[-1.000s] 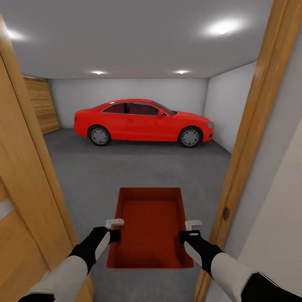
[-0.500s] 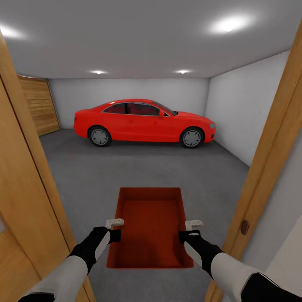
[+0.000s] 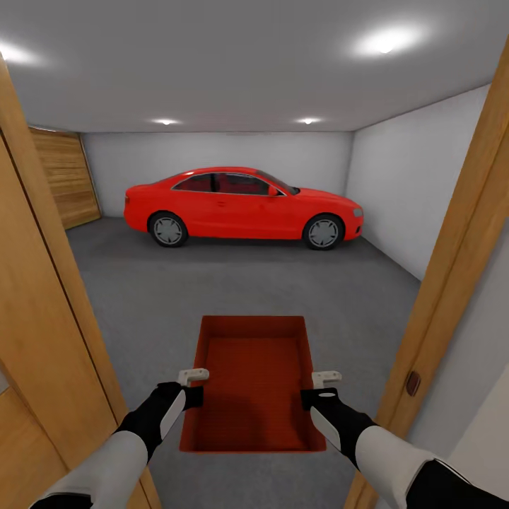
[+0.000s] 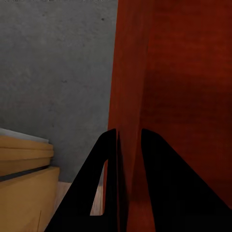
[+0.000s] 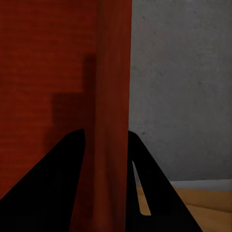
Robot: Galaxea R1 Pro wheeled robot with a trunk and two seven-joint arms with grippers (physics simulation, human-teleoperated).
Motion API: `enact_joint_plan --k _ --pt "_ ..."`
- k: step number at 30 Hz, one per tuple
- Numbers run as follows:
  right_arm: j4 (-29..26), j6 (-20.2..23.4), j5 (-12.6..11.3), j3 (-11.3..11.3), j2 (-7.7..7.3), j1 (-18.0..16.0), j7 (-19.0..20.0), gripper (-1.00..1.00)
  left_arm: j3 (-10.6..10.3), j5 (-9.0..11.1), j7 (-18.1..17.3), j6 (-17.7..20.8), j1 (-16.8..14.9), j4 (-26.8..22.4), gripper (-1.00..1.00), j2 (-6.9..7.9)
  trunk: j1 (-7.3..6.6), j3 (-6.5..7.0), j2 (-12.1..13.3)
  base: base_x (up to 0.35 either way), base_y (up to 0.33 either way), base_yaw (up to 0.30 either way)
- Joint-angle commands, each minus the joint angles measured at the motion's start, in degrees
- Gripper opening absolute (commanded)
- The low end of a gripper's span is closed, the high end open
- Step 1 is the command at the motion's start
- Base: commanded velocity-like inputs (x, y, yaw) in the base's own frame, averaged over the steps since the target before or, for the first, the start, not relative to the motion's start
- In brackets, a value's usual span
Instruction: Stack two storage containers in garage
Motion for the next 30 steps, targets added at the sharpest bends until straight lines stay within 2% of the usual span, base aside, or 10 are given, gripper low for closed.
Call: enact_joint_plan --k 1,7,14,21,30 --pt "-0.2 0.0 1.7 -1.7 0.0 -0.1 -4.8 -1.0 0.1 1.1 0.6 0.2 0.1 0.0 -1.0 -0.03 0.02 -0.02 0.0 0.0 0.0 0.0" --pt "-0.2 0.0 1.7 -1.7 0.0 -0.1 -4.8 -1.0 0.1 1.1 0.7 0.3 0.1 0.0 -1.0 -0.09 0.02 -0.02 0.0 0.008 0.0 0.0" --pt "-0.2 0.0 1.7 -1.7 0.0 -0.1 -4.8 -1.0 0.1 1.1 0.7 0.2 0.1 0.0 -1.0 -0.12 0.02 -0.02 0.0 0.188 0.056 0.0" --pt "-0.2 0.0 1.7 -1.7 0.03 -0.1 -4.8 -1.0 0.1 1.1 0.7 0.3 0.1 0.0 -1.0 -0.12 0.02 -0.02 0.0 0.049 0.011 0.0" --pt "-0.2 0.0 1.7 -1.7 0.03 -0.1 -4.8 -1.0 0.1 1.0 0.7 0.2 0.1 0.0 -1.0 -0.05 0.02 -0.02 0.0 0.28 0.0 0.0"
